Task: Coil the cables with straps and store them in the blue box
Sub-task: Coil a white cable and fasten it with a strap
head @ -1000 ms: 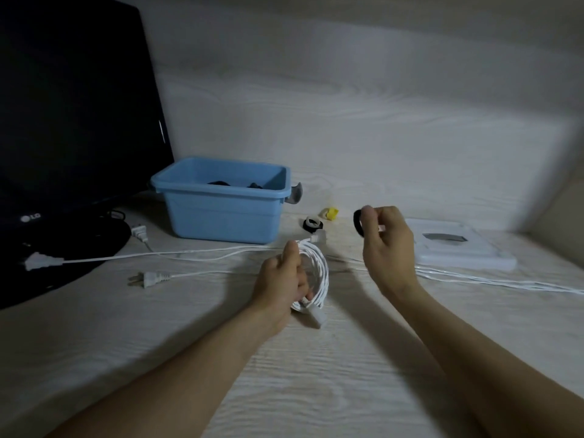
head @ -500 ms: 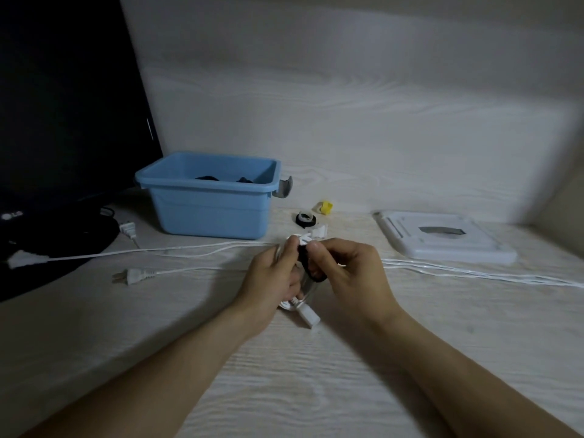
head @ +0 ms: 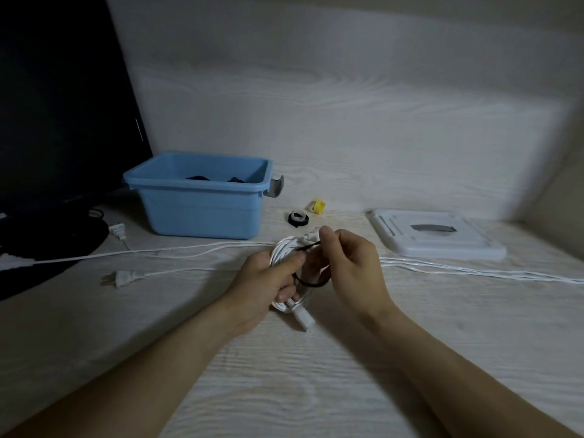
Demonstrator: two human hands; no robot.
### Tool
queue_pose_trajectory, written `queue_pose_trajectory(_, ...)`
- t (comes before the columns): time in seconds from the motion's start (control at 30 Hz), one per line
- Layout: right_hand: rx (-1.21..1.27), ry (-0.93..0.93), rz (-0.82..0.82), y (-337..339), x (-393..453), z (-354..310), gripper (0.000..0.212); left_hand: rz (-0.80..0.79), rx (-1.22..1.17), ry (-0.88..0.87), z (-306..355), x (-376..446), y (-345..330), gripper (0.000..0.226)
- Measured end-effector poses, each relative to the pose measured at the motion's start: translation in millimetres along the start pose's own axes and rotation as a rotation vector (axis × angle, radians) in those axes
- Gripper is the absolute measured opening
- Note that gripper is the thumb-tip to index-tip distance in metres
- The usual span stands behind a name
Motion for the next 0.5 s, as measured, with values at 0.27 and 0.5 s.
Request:
queue_pose_trajectory(0.27, 0.461, -0.035, 0.206, 23.1, 4.8, -21.6, 0.036, -0.016, 0.067, -0.001, 1.8, -1.1, 0.8, 0.015)
queue_pose_trajectory(0.5, 0.408, -0.030, 0.098, 15.3, 8.4, -20.2, 0.034, -0.079, 0.065, 0.018, 7.5, -9.3, -8.6, 0.012)
Point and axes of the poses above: each hand's wrist, its own x-axis towards the middle knuckle, its own y-axis out of the back of the hand, z = x × y, the point moved 9 cm from there along x, towards the middle knuckle, and after that the axes turned 6 degrees about y, right-handed, at the moved point
